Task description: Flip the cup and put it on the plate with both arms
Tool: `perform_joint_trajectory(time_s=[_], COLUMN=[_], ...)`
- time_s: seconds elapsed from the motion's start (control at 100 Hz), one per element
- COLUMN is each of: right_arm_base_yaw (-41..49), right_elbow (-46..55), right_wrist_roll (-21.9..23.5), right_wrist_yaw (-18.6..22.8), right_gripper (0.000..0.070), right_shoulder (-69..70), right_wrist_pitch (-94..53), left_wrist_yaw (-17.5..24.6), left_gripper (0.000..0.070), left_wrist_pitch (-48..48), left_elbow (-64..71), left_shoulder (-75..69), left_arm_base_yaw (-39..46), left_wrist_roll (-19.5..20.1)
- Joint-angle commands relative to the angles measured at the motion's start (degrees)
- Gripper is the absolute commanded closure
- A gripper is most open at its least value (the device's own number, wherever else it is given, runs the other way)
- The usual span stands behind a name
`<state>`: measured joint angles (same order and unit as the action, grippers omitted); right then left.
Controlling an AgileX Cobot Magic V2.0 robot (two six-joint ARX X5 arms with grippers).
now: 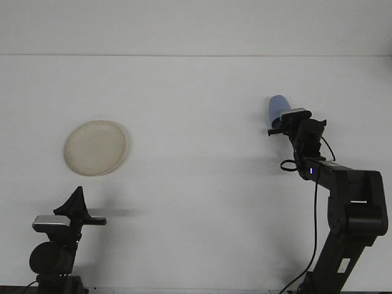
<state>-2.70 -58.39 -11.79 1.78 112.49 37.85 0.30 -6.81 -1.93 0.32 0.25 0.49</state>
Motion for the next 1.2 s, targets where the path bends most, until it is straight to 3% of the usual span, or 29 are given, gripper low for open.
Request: perform_joint_trajectory(time_s=[0.0, 0.12, 0.26, 0.45, 0.59, 0.69, 0.79, 0.89, 1.03, 1.19], right_arm_base_yaw=[0.1, 0.0, 0.0, 0.1, 1.2, 3.0, 6.0, 10.7, 18.5, 28.1], right_elbow=[-1.1, -1.1, -1.2, -1.2, -2.1, -5.0, -10.5, -16.7, -23.8, -29.2], right_wrist_roll=[-0.2, 2.1, 10.2, 22.5, 26.4, 25.6, 20.6, 13.9, 9.0, 4.7], right_wrist_yaw=[0.1, 0.2, 2.3, 14.2, 23.9, 28.3, 31.4, 31.0, 30.5, 22.9], right_gripper=[0.0700, 0.0700, 0.0700, 0.0700, 0.0700, 0.0700, 0.0700, 0.0700, 0.0700, 0.0700], right_shoulder=[-2.0, -8.0, -17.5, -30.6, -37.5, -40.0, -40.3, -39.1, -35.9, -30.7], right_wrist_pitch=[-1.6, -6.1, -13.7, -25.2, -34.5, -44.2, -57.6, -70.9, -85.1, -97.5], left_wrist_yaw=[-0.1, -0.1, -0.1, -0.1, -0.1, -0.1, -0.1, -0.1, -0.1, -0.1], left_gripper=[0.0685, 0.0685, 0.0685, 0.0685, 0.0685, 0.0685, 0.0685, 0.0685, 0.0685, 0.0685], left_wrist_pitch=[-0.6, -0.6, -0.6, -0.6, -0.6, -0.6, -0.6, -0.7, -0.7, -0.7], left_elbow=[1.1, 1.1, 1.1, 1.1, 1.1, 1.1, 1.1, 1.1, 1.1, 1.1], left_shoulder=[-0.1, -0.1, -0.1, -0.1, -0.1, -0.1, -0.1, -0.1, -0.1, -0.1], left_arm_base_yaw=[0.1, 0.1, 0.1, 0.1, 0.1, 0.1, 0.1, 0.1, 0.1, 0.1], left_wrist_roll=[0.3, 0.3, 0.3, 0.3, 0.3, 0.3, 0.3, 0.3, 0.0, -4.6])
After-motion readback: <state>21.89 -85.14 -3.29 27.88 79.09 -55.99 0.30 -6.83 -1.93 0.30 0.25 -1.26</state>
